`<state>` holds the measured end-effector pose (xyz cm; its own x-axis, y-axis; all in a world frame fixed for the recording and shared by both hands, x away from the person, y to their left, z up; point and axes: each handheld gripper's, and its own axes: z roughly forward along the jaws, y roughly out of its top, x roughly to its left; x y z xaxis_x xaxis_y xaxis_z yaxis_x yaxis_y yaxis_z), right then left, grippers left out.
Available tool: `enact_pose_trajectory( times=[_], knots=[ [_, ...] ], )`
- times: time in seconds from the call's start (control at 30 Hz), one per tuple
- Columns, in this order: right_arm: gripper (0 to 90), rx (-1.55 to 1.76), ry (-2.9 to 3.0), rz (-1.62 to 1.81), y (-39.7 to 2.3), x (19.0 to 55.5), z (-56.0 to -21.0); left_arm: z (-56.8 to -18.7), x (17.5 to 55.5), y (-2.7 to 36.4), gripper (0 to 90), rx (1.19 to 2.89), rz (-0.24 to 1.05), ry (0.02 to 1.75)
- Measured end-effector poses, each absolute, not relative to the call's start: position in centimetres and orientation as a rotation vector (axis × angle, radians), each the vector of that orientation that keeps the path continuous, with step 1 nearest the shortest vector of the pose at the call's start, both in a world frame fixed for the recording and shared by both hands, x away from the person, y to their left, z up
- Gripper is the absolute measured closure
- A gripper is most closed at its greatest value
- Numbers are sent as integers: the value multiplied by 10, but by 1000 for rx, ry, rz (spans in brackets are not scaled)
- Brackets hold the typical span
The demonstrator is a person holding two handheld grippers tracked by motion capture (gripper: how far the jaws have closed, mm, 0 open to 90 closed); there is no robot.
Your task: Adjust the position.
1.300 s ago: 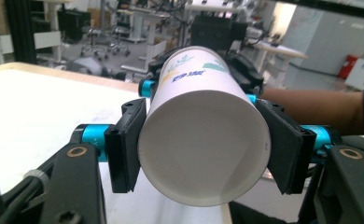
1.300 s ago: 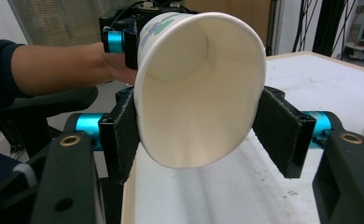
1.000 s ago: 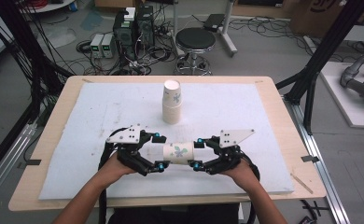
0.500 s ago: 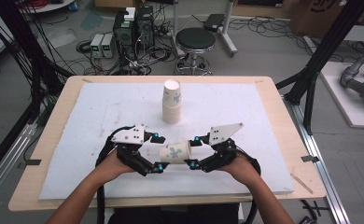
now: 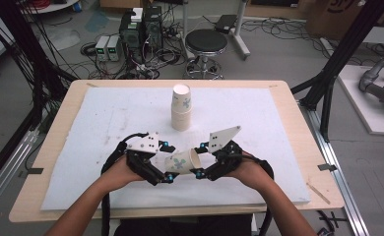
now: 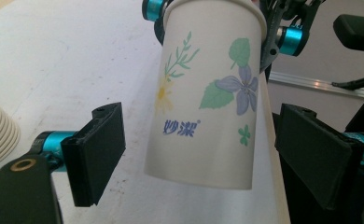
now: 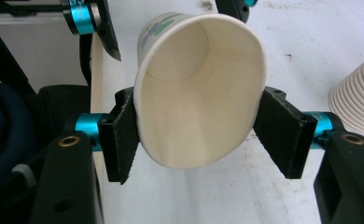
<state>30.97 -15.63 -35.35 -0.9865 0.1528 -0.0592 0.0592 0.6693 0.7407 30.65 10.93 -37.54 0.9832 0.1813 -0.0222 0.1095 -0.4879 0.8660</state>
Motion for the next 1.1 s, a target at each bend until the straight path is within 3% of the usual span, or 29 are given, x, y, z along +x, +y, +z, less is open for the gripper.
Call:
enact_pose_trajectory(
  times=[0.83,1.1],
  knots=[
    [342,49,2845,885,-121,309,-340,-382,310,97,211,2231,71,183],
    [339,5,2868,765,-111,307,-339,-384,310,94,264,2245,50,196]
  ],
)
